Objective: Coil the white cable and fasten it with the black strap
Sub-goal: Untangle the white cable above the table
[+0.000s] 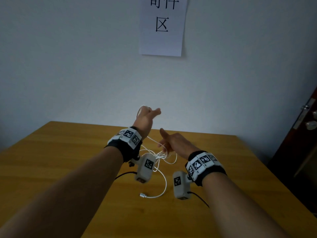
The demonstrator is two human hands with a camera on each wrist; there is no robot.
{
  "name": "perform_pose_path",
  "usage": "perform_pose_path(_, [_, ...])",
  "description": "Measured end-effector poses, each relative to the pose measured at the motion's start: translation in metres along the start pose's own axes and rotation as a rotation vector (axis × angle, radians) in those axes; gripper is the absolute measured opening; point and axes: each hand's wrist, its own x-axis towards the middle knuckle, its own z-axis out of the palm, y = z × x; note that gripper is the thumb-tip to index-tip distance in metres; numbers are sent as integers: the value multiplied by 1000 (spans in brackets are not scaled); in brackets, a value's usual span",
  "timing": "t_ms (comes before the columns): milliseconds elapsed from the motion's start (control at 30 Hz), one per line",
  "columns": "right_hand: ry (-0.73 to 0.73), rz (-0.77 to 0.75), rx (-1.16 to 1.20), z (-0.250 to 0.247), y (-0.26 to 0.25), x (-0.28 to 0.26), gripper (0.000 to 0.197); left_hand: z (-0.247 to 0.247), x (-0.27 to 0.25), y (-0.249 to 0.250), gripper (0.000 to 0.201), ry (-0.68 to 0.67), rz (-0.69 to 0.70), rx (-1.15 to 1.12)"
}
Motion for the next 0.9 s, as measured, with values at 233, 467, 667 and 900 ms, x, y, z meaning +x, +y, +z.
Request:
perform_pose_path(233, [57,-35,-372,-4,-2,-1,5,1,-10,-16,18,-223,53,958])
perform_pose_path(467, [115,-51,-461,-13,6,2,20,-9,-11,-18,34,-355,-39,1362])
perform_pose_path(667, [211,-91,-363,-21,23,4,12,-19,-5,-24,42,-324,-56,1412])
perform_pose_path(900, [263,42,-166,-28,30,-2,33,-28,10,-37,60,-226,-212,1234])
